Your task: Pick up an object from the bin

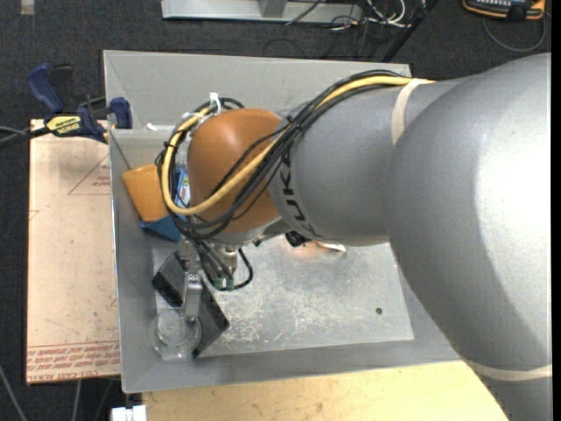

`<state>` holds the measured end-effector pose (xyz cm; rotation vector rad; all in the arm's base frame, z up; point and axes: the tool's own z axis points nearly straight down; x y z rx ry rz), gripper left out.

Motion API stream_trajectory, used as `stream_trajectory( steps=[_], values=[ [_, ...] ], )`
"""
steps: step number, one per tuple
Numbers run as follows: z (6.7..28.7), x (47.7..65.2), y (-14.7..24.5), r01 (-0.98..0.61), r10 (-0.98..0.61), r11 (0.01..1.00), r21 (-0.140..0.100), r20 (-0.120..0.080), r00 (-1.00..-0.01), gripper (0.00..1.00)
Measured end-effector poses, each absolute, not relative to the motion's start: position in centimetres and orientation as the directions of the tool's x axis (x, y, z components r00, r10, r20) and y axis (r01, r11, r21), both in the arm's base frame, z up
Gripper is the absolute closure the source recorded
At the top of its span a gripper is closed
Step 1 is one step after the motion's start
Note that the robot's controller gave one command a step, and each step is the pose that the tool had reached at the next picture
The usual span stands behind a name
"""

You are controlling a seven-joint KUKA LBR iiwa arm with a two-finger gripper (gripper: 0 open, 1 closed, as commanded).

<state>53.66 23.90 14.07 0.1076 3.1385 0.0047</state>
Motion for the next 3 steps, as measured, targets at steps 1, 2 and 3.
stream_trajectory(
  steps=[1, 2, 3],
  values=[
    [11.0, 52.4, 24.5, 0.081, 0.081, 0.997, 0.0, 0.0, -0.997, 0.0],
    [12.4, 51.0, 24.4, 0.247, 0.247, 0.969, 0.003, 0.0, -0.969, 0.0],
    [8.7, 51.4, 24.4, 0.266, 0.266, 0.964, 0.01, -0.017, -0.964, 0.0]
  ],
)
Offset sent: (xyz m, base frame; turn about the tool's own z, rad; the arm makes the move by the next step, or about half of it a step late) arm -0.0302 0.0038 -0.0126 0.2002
